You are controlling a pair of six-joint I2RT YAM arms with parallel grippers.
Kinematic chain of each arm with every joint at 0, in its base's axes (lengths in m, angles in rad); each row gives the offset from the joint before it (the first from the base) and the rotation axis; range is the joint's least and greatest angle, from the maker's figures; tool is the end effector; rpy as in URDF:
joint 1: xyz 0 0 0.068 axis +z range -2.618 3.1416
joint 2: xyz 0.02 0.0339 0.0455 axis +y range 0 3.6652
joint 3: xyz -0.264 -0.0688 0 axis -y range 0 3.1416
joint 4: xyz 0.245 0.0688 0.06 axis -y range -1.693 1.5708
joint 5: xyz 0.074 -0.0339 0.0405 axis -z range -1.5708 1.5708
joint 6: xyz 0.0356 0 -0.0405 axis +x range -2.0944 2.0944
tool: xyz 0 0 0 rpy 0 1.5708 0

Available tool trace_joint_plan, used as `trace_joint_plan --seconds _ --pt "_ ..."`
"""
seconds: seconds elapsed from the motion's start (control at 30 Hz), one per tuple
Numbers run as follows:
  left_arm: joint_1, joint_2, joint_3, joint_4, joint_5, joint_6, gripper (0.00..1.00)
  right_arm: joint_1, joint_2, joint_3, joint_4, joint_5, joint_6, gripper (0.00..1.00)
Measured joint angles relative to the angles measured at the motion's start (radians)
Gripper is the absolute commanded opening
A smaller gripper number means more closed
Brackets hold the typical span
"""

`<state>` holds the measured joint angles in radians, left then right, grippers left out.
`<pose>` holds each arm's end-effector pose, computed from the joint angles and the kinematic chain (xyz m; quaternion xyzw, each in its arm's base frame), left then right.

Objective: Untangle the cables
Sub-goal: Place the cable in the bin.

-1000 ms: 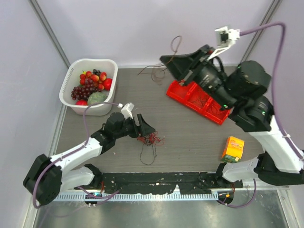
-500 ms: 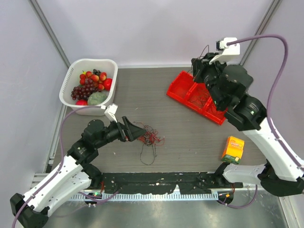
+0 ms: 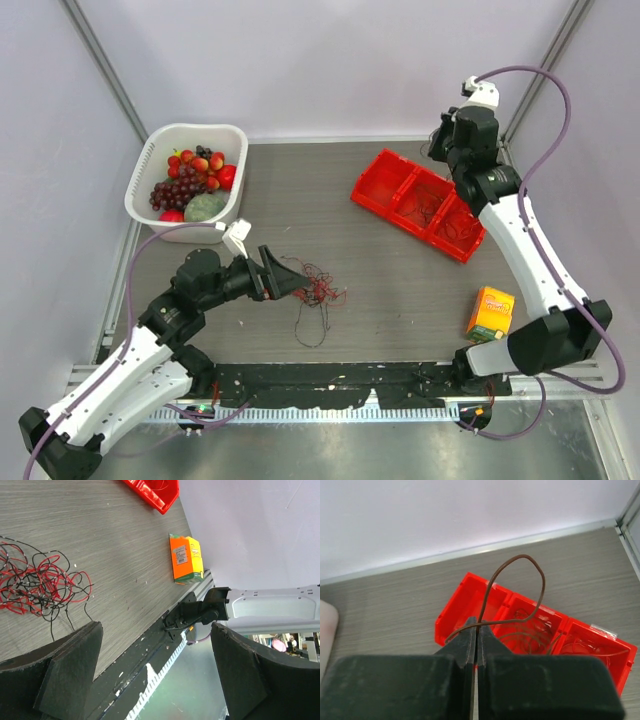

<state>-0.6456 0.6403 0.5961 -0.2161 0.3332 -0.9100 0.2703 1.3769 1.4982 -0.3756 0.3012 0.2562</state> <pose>0.1206 -0.1054 0.2926 -0.0029 0.7884 -0.5154 0.3359 0.3012 0.0725 0.4346 0.0863 0.7827 0.0428 0.6149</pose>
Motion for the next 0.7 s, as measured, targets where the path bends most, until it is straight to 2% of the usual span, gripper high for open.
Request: trace_joint_plan --seconds 0.23,0.47,0.7 --pt "0.0 -0.013 0.013 -0.06 -0.001 0.011 0.93 -0.15 0.074 -0.158 0.105 -0.137 0.069 0.01" --pt "0.0 -0.018 0.043 -0.107 -0.003 0.036 0.93 -0.154 0.167 -0.266 0.152 -0.209 0.123 0.01" --pt "0.0 -0.035 0.044 -0.15 -0.015 0.053 0.93 -0.168 0.254 -0.294 0.159 -0.261 0.177 0.01"
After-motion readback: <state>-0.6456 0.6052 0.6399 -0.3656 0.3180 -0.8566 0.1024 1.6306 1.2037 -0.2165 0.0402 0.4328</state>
